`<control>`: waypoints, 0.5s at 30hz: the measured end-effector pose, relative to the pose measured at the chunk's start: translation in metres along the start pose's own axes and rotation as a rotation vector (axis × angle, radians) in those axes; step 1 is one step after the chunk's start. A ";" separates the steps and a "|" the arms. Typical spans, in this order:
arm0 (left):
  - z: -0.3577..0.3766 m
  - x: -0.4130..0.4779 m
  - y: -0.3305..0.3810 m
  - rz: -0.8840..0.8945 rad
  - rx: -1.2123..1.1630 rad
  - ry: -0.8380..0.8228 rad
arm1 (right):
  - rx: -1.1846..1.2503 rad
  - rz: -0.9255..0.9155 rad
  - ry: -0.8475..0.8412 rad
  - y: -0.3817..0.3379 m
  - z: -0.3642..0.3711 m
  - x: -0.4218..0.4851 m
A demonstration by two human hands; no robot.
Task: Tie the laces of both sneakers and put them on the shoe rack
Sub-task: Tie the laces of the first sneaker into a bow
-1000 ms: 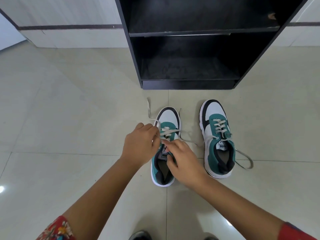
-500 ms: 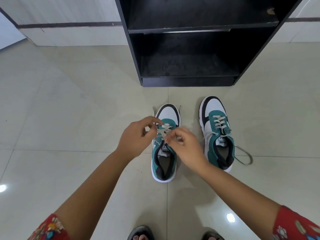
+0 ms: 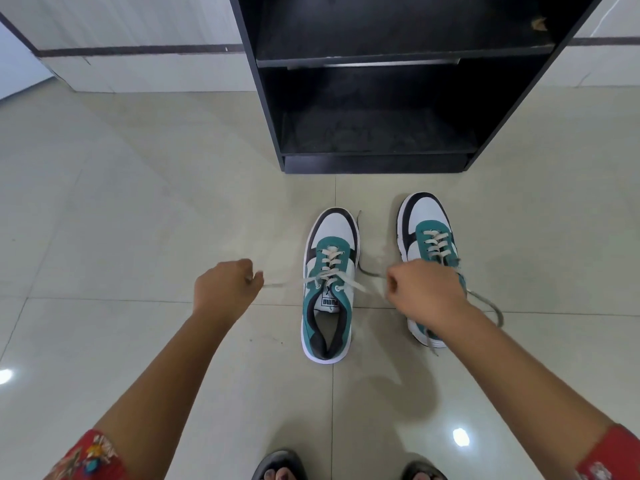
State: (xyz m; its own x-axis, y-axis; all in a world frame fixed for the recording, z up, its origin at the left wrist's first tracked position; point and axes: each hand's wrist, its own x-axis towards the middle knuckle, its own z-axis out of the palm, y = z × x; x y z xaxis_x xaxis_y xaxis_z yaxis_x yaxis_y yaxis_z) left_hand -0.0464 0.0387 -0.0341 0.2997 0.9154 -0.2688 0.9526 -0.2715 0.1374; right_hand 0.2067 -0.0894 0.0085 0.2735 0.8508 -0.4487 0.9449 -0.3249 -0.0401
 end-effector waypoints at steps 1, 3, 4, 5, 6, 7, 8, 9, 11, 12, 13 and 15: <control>0.006 -0.001 -0.005 -0.004 0.068 -0.068 | -0.039 -0.004 -0.054 -0.005 0.006 -0.002; 0.016 -0.005 -0.008 0.044 0.083 -0.123 | -0.081 -0.024 -0.085 -0.011 0.012 -0.005; 0.020 -0.007 -0.005 0.077 -0.007 -0.112 | -0.064 -0.049 -0.047 -0.011 0.015 -0.005; 0.022 -0.008 0.001 0.106 -0.145 -0.094 | -0.018 -0.078 0.014 -0.012 0.018 -0.004; 0.022 -0.009 0.009 0.148 -0.289 -0.080 | 0.071 -0.103 0.064 -0.013 0.020 -0.002; 0.022 -0.010 0.018 0.210 -0.399 -0.086 | 0.212 -0.114 0.093 -0.016 0.021 -0.001; 0.022 -0.011 0.026 0.277 -0.460 -0.099 | 0.363 -0.109 0.090 -0.020 0.021 0.000; 0.021 -0.012 0.033 0.333 -0.484 -0.106 | 0.492 -0.092 0.075 -0.025 0.021 0.001; 0.022 -0.014 0.041 0.397 -0.491 -0.060 | 0.574 -0.084 0.078 -0.032 0.022 0.003; 0.022 -0.015 0.042 0.418 -0.487 -0.015 | 0.569 -0.098 0.097 -0.035 0.022 0.003; 0.022 -0.016 0.042 0.439 -0.473 0.029 | 0.581 -0.115 0.114 -0.037 0.023 0.003; 0.021 -0.019 0.040 0.467 -0.423 0.089 | 0.655 -0.131 0.105 -0.038 0.021 0.001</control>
State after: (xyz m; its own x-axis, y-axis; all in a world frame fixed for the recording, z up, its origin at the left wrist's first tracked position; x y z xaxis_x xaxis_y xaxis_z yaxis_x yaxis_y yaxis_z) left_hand -0.0124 0.0040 -0.0437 0.6558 0.7549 -0.0115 0.6139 -0.5242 0.5902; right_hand 0.1673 -0.0854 -0.0090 0.2112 0.9253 -0.3150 0.6762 -0.3710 -0.6365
